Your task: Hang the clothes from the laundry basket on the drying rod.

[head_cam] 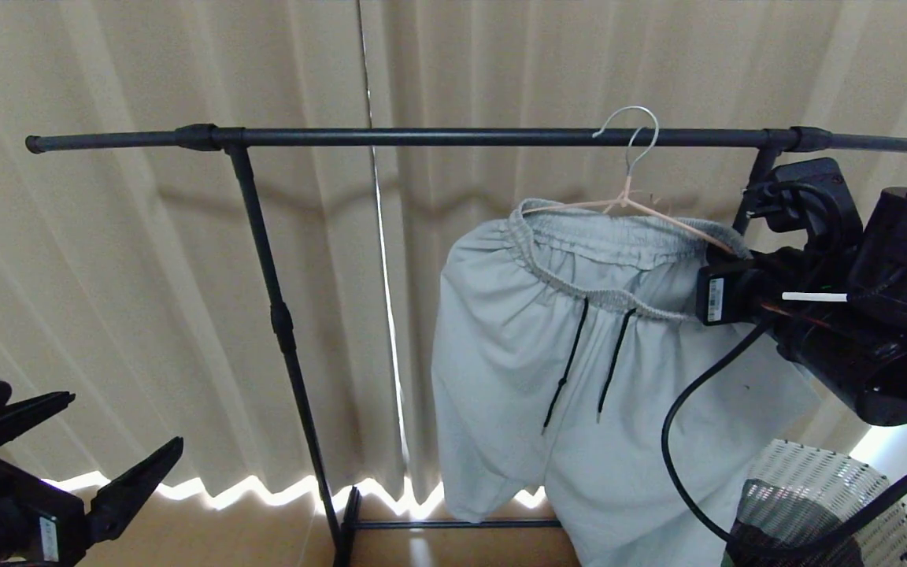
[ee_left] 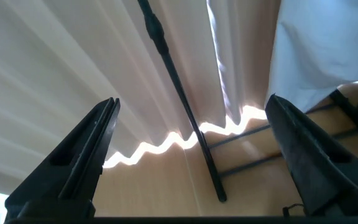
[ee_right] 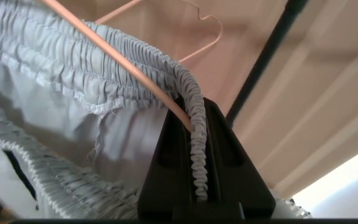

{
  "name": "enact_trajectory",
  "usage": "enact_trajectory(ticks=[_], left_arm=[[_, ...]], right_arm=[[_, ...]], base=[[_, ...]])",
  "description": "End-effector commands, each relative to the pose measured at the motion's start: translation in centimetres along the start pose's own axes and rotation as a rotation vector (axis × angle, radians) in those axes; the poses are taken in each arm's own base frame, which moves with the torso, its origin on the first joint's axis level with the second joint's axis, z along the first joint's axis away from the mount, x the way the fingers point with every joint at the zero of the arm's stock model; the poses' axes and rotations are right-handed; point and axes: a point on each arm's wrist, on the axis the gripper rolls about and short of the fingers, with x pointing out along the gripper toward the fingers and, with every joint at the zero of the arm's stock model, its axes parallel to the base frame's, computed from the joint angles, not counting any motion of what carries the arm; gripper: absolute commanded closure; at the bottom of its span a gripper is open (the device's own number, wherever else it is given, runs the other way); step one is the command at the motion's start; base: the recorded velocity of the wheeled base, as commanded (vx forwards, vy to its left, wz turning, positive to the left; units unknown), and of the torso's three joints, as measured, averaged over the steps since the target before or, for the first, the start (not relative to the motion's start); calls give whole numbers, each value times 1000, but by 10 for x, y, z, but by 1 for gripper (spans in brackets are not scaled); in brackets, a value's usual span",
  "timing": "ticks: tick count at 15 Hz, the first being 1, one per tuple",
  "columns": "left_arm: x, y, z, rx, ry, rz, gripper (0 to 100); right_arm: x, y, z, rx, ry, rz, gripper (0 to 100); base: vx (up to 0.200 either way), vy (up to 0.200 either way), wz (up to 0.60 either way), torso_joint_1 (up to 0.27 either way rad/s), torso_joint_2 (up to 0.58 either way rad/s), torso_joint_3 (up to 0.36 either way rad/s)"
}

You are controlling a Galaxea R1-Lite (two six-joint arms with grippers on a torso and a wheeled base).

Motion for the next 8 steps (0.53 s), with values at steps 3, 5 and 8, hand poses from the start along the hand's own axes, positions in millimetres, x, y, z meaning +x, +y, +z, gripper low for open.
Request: enact_trajectory(ticks=[3,5,8], left_arm=[[0,-1,-1,3,0,-2,0],[-1,-2,-6,4,10,-5,0],[-7,-1,-5,0,-16,3,0]], right_arm=[[5,3,3,0,-3,-22,100],[13,7,6,3,-6,-53,100],[32,18,7,0,2,-100,100]], base=[[67,0,0,1,1,1],[0,0,0,0,0,0],[0,0,0,0,0,0]])
